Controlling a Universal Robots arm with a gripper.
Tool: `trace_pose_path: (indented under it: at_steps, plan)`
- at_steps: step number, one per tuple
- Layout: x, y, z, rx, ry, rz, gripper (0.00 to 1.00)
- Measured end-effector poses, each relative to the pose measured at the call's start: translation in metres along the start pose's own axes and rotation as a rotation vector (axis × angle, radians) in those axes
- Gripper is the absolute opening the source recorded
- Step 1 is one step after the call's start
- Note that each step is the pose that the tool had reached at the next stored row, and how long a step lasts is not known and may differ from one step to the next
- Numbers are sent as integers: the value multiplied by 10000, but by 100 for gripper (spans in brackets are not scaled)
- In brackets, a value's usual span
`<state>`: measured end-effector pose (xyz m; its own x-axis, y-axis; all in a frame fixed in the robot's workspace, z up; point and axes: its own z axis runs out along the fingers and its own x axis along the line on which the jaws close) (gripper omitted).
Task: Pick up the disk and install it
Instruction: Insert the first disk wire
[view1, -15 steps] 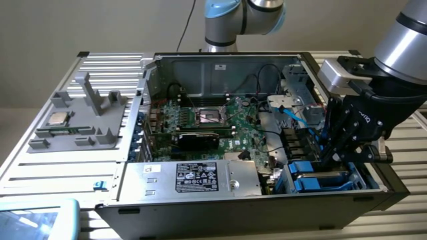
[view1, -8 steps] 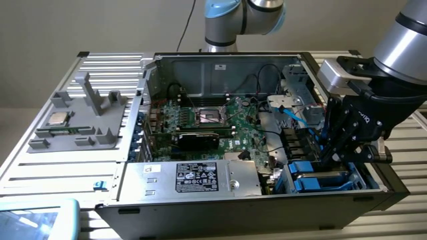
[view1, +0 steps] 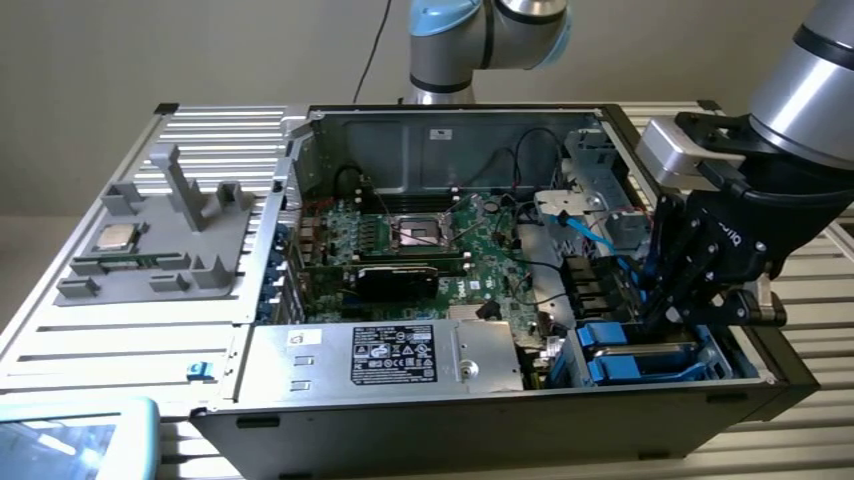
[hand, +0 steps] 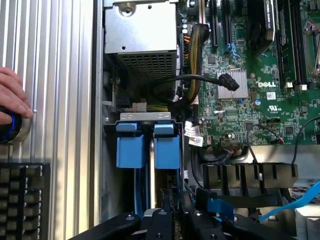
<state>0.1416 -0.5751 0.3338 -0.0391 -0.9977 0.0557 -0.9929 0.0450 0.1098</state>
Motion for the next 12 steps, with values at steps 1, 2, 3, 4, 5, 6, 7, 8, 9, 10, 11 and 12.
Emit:
trace_pose_path:
  at_steps: [1, 2, 3, 4, 5, 6, 7, 8, 9, 10, 11, 12]
  plan:
    - [-1, -8, 0, 2, -1, -2, 16]
    - [-1, -12, 0, 2, -2, -2, 16]
    - [-1, -12, 0, 2, -3, -1, 16]
    - [-1, -12, 1, 2, -5, -1, 16]
    - [0, -13, 0, 2, -3, -2, 16]
    - [0, -13, 0, 2, -3, -2, 16]
    - [0, -13, 1, 2, -4, -3, 16]
    - [0, -13, 1, 2, -2, -3, 16]
    - [0, -14, 2, 2, -1, -3, 16]
    - [0, -14, 5, 2, -1, -2, 16]
    - [0, -13, 8, 2, -2, -3, 16]
    - [0, -10, 11, 3, -3, -3, 16]
